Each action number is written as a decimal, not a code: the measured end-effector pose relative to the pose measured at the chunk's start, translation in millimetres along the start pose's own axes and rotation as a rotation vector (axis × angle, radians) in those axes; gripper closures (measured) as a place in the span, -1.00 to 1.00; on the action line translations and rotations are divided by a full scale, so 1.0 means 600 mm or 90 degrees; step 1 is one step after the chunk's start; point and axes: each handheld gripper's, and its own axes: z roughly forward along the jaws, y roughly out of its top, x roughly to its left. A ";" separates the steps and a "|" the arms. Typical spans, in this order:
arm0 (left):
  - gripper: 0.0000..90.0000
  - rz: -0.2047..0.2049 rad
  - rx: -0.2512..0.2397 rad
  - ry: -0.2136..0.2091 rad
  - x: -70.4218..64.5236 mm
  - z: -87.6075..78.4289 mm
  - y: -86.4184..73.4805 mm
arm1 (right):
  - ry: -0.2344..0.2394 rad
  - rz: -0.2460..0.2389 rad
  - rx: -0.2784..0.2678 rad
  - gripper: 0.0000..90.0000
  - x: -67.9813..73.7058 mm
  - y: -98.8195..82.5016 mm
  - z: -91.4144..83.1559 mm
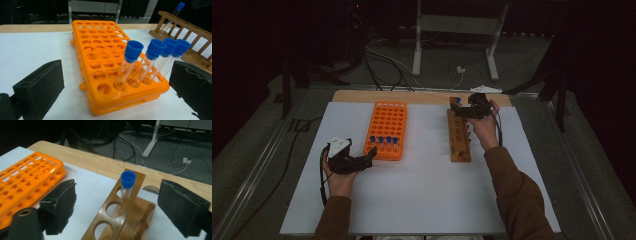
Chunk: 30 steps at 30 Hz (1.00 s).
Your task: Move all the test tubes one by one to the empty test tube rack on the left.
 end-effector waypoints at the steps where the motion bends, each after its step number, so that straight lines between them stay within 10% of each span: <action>1: -0.99 -0.001 0.000 -0.001 0.000 0.001 0.000 | -0.003 -0.003 0.003 -0.56 -0.001 0.000 0.006; 13: -0.99 -0.008 -0.004 -0.006 0.003 0.002 0.000 | -0.044 -0.036 0.021 0.63 -0.009 -0.009 0.048; 30: -0.99 -0.014 -0.006 -0.007 0.005 0.005 0.000 | -0.042 -0.015 0.028 0.71 -0.009 -0.006 0.069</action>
